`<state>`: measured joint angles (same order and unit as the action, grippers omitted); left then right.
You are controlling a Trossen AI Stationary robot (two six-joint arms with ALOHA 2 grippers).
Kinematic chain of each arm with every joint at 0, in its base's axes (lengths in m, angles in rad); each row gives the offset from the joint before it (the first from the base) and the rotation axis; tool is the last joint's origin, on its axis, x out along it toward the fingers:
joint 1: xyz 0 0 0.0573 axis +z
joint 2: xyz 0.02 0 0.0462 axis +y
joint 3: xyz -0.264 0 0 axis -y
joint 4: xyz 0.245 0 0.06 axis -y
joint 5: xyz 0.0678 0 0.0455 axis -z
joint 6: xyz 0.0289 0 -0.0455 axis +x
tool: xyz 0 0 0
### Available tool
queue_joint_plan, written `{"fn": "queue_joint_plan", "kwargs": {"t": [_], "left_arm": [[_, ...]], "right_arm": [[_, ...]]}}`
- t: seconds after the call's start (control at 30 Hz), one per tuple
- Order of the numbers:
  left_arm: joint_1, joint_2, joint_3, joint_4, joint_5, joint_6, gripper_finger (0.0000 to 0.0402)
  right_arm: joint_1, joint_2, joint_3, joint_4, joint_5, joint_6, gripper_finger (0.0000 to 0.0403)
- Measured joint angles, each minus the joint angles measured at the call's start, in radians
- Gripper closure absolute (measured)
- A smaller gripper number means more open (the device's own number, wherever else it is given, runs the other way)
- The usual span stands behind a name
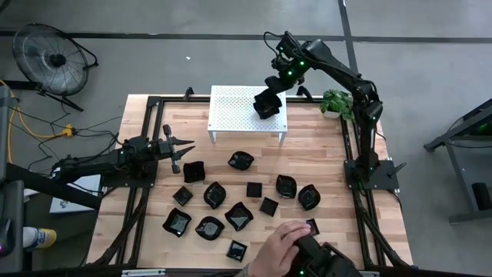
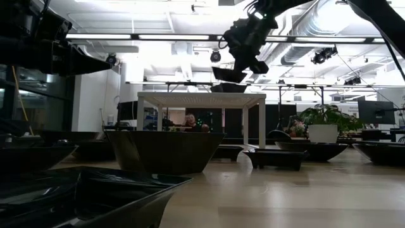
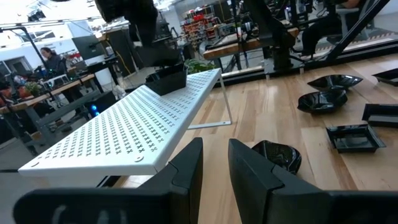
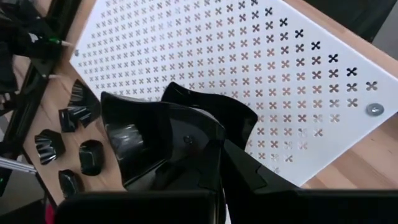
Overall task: Pick & Place Mini shaped plates
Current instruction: Stack the black distorted square plate on top of the black distorted square plate on the shelf
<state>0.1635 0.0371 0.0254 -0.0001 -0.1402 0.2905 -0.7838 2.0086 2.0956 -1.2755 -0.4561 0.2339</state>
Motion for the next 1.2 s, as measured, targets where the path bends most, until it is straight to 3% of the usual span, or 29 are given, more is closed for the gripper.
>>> {"fn": "queue_joint_plan", "kwargs": {"t": [1.2], "left_arm": [[0.000, 0.000, 0.000, -0.002, 0.002, 0.000, 0.0328]], "right_arm": [[0.006, 0.033, 0.000, -0.024, -0.023, -0.036, 0.0381]]}}
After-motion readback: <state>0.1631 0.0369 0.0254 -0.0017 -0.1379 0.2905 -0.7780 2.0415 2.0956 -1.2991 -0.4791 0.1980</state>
